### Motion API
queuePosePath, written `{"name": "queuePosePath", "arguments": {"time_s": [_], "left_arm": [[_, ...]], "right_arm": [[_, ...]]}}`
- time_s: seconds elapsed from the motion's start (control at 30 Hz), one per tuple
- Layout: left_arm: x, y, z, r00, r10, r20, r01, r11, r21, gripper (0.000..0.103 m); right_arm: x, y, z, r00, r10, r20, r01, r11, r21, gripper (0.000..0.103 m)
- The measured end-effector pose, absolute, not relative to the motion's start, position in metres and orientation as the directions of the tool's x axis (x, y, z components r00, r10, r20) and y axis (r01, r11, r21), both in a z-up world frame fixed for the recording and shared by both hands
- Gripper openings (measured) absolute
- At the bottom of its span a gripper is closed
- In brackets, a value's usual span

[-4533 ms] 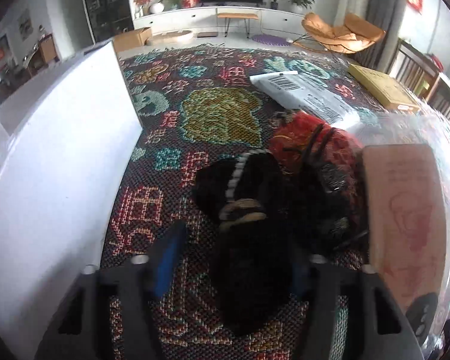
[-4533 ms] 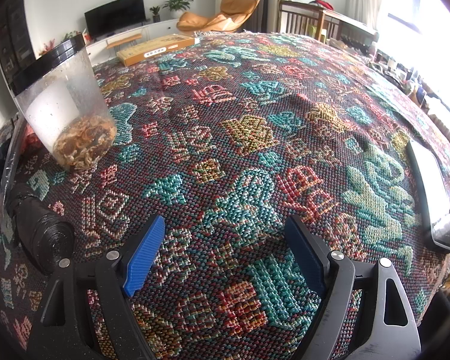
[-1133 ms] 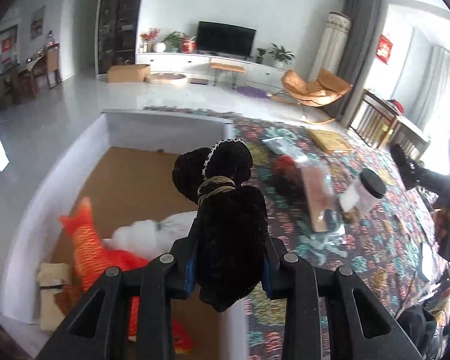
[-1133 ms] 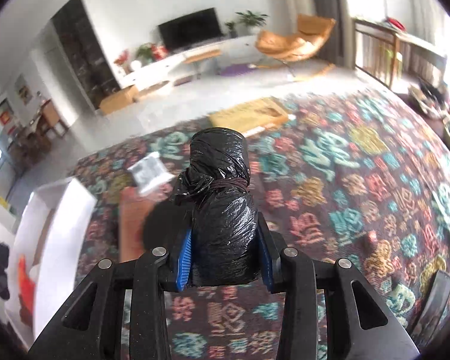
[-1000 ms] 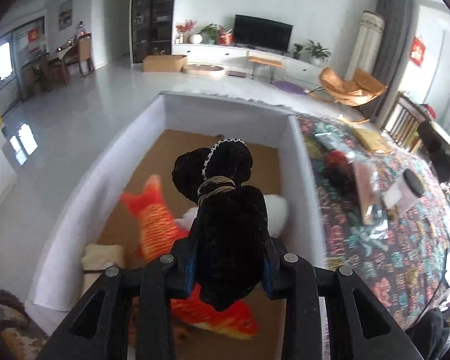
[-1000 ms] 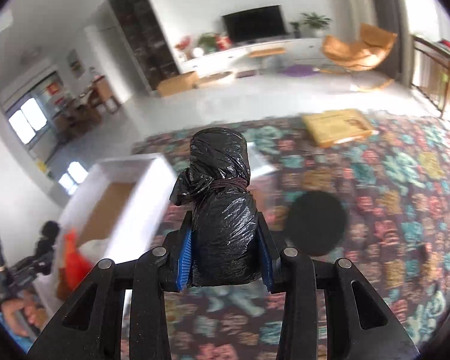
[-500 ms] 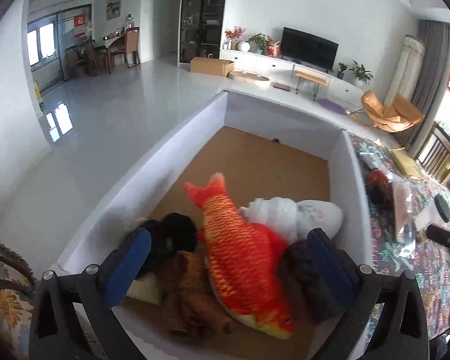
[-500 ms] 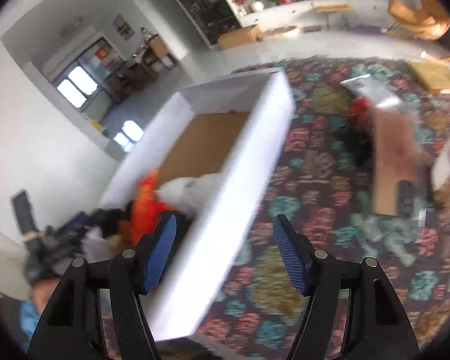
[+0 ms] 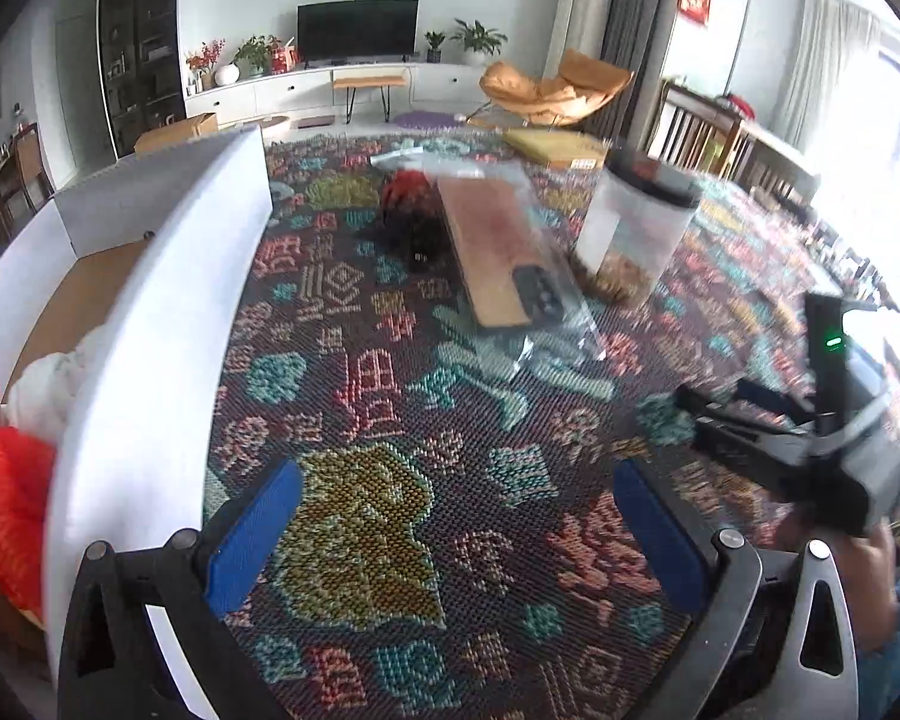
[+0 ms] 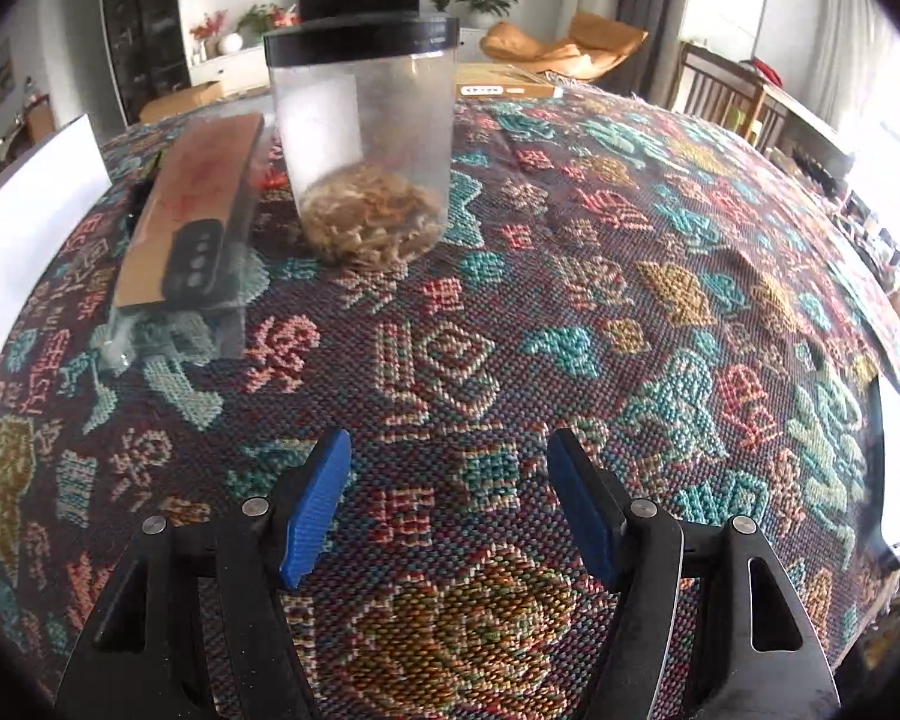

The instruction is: Organize soft objects

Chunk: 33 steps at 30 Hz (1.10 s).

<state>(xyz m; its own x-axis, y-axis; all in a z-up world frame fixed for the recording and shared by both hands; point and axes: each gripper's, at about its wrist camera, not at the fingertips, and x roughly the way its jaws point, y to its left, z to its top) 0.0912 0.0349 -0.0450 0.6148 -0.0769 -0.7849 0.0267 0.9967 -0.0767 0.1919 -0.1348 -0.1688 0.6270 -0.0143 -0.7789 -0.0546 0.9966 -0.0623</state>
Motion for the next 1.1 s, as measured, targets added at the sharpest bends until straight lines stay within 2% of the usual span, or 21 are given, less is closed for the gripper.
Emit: {"name": "queuePosePath", "arguments": {"time_s": [0.07,0.13,0.33,0.47,1.1], "left_arm": [[0.106,0.031,-0.072,0.581,-0.008,-0.814,0.007,1.0,-0.004,0.103],[0.117,0.035,-0.087,0.57,0.016,-0.821,-0.005,1.0,0.016,0.103],[0.144,0.053,-0.102,0.568,-0.01,-0.823,-0.032,0.999,-0.035,0.103],[0.145,0.051,-0.104,0.587,0.021,-0.809,-0.039,0.999,-0.003,0.103],[0.147,0.059,-0.106,0.586,0.008,-0.81,-0.04,0.999,-0.018,0.103]], "right_arm": [[0.187,-0.141,-0.172,0.661,0.001,-0.751,-0.055,0.997,-0.047,0.075],[0.193,-0.147,-0.174,0.655,0.012,-0.755,-0.042,0.999,-0.021,0.078],[0.202,-0.15,-0.174,0.654,0.006,-0.756,-0.026,1.0,-0.015,0.081],[0.2,-0.151,-0.173,0.655,0.009,-0.756,-0.026,1.0,-0.011,0.081],[0.192,-0.151,-0.172,0.655,0.009,-0.755,-0.026,1.0,-0.01,0.083]]}}
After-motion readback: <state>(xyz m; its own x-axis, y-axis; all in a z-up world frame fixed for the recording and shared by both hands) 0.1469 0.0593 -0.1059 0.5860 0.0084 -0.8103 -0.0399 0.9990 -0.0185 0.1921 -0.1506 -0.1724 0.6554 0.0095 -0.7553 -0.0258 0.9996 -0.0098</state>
